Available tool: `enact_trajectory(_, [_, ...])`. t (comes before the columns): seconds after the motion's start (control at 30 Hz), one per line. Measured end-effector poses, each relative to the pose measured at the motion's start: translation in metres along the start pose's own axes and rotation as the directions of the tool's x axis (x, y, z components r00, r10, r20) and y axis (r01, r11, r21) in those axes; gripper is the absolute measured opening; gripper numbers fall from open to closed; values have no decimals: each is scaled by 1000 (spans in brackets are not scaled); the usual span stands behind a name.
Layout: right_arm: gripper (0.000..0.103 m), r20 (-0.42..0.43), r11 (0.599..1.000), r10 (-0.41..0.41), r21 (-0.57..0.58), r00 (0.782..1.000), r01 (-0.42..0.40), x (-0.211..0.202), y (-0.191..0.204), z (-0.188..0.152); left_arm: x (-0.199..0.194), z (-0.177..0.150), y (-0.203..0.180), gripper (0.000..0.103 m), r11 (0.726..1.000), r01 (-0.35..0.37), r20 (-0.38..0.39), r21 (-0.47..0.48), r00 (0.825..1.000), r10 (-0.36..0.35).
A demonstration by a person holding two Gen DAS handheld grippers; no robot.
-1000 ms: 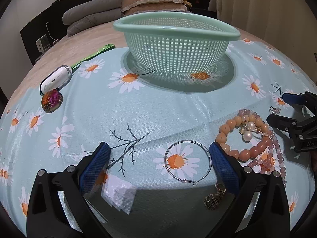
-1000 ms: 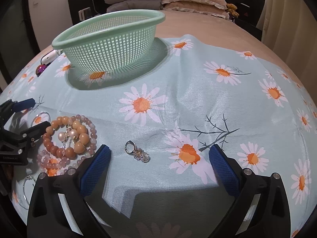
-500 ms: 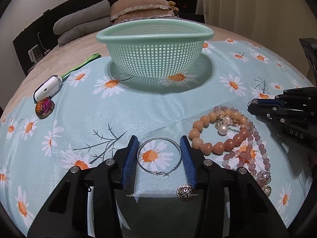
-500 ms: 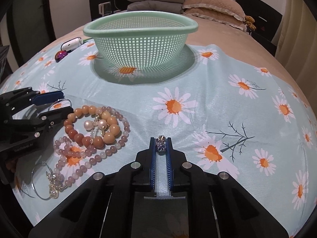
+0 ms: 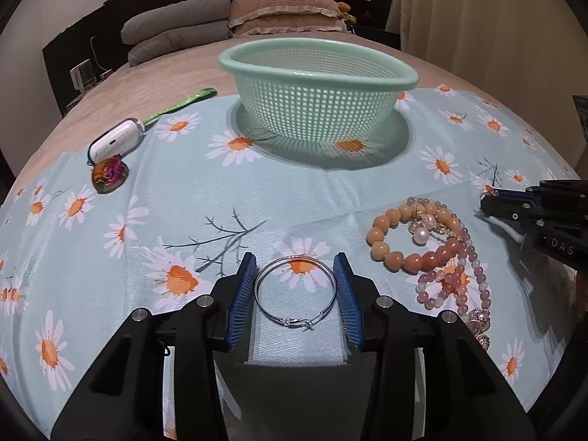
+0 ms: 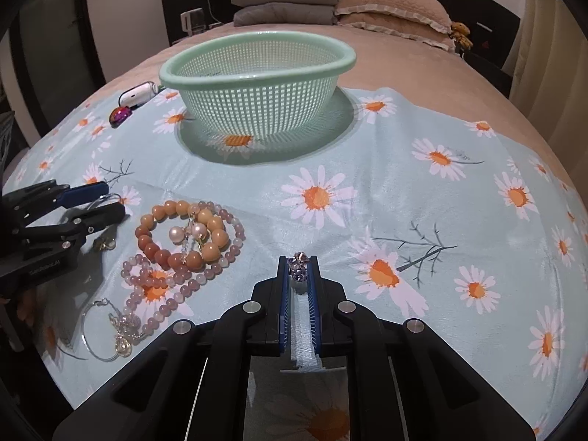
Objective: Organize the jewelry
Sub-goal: 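Grasp the silver bangle with the left tool while the right tool grasps a small silver charm, then carry the bangle into the green basket and open the left tool while the right tool drops the charm there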
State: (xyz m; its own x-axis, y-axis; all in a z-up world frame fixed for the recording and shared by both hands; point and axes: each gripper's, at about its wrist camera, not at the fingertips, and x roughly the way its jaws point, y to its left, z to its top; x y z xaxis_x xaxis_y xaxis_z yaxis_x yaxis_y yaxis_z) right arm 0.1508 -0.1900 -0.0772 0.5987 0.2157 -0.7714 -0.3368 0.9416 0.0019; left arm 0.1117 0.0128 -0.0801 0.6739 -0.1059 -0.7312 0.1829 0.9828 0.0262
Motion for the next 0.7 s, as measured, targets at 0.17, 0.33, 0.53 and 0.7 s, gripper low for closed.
enact_trajectory(0.17, [9, 39, 999, -7, 33, 999, 6, -21, -8, 7, -16, 8, 3, 44, 1000, -27, 29, 10, 999, 27])
enact_trajectory(0.33, [9, 81, 999, -32, 45, 996, 29, -47, -19, 13, -41, 29, 8, 44, 998, -65, 94, 22, 994, 63])
enact_trajectory(0.53, [9, 112, 997, -60, 53, 992, 54, -69, -38, 26, -58, 53, 22, 45, 998, -65, 123, -23, 990, 68])
enact_trajectory(0.7, [9, 141, 998, -58, 45, 988, 52, -81, -41, 46, -64, 77, 25, 45, 997, -73, 146, -21, 986, 75])
